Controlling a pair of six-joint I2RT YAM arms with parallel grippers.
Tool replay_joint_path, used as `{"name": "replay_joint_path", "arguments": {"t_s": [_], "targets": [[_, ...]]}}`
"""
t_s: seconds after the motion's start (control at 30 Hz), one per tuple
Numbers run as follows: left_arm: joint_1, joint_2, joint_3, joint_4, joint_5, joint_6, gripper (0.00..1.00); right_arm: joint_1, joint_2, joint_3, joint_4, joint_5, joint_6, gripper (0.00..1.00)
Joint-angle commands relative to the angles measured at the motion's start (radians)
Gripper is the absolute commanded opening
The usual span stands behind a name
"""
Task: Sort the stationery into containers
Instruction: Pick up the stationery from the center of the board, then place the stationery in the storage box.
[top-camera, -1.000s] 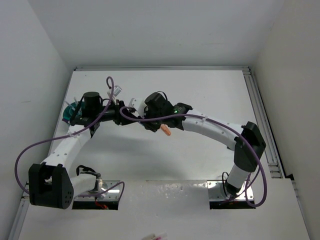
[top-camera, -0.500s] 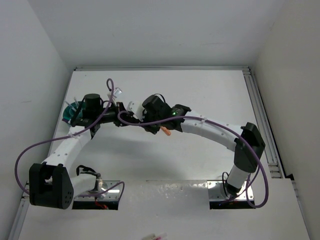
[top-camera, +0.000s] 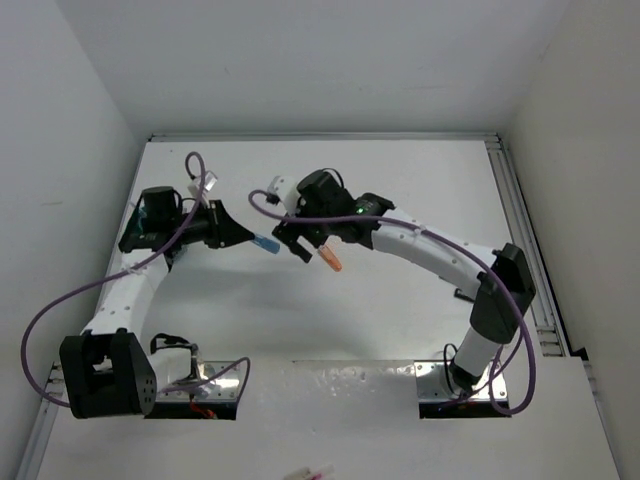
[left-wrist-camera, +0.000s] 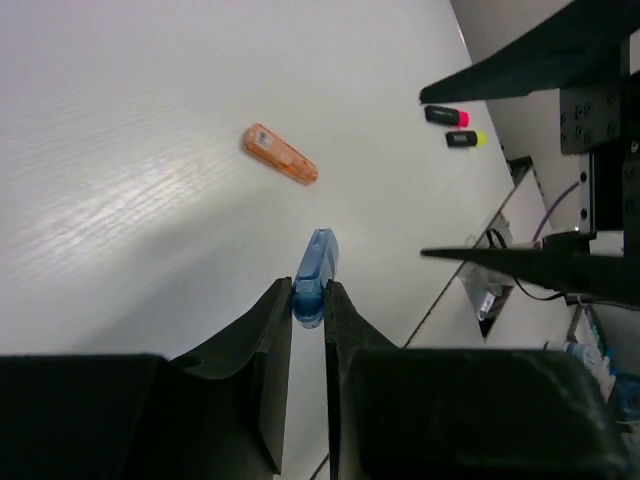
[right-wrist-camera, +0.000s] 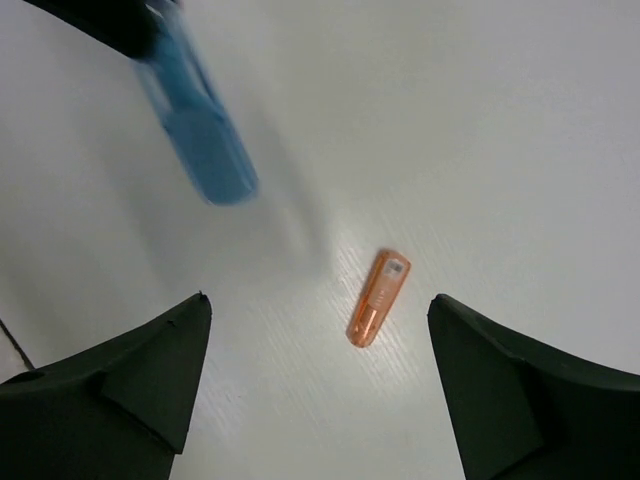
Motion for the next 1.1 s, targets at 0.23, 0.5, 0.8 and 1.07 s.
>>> {"name": "replay_joint_path", "arguments": {"t_s": [0.23,0.5,0.8,1.07], "targets": [[0.204,0.054,0.481,-0.246,-0.186,0.232,0.00,-0.300,-0.197,-0.059,0.006,-0.083,0.191,0.89],[0.492,0.171,0.765,-0.436,-0.373,0.365,0.00,-0.383,-0.201,-0.110,-0.011,-0.142,0.190,0.89],[0.698,0.311,0.821,-0.579,-0.416,0.523,0.00,-0.369,-0.144,-0.083,-0.003,-0.149,0.193,0.89],[0.741,0.326,0.720,-0.552,-0.478,0.588,0.00,-0.345,-0.105,-0.090,0.025,-0.152,0.194,0.89]]}}
